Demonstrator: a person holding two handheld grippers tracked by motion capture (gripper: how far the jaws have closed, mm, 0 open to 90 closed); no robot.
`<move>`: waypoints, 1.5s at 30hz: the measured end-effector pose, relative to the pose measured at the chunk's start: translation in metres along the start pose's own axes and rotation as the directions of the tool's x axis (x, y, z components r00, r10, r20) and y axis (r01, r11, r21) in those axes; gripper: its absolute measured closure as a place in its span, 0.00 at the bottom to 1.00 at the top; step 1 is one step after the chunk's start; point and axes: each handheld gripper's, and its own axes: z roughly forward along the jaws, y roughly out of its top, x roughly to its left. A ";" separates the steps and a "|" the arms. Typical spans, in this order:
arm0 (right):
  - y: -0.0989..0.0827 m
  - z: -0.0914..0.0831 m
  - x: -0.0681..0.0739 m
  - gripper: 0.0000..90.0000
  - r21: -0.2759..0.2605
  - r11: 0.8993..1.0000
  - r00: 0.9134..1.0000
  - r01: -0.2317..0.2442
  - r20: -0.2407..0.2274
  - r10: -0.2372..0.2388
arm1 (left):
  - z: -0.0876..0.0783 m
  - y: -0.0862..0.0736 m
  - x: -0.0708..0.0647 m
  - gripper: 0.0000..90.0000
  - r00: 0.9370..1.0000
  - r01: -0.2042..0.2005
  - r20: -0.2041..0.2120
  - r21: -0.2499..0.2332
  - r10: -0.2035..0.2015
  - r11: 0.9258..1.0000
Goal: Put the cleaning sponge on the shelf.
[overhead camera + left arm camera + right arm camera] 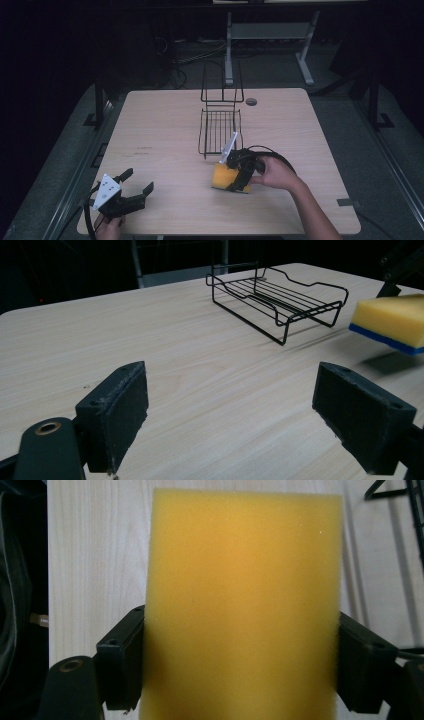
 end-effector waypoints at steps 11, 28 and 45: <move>0.008 -0.007 -0.009 0.24 -0.005 1.000 1.000 0.012 -0.001 -0.012 | 0.000 0.000 0.000 0.16 1.000 0.008 0.000 -0.004 -0.008 1.000; 0.014 -0.005 -0.020 0.24 -0.013 1.000 1.000 0.008 -0.021 -0.008 | 0.001 0.000 0.001 0.16 1.000 0.008 0.001 -0.002 -0.008 1.000; 0.030 -0.008 -0.028 0.24 0.014 0.999 1.000 0.030 -0.009 -0.030 | 0.000 0.000 0.001 0.16 1.000 0.009 0.001 -0.007 -0.009 1.000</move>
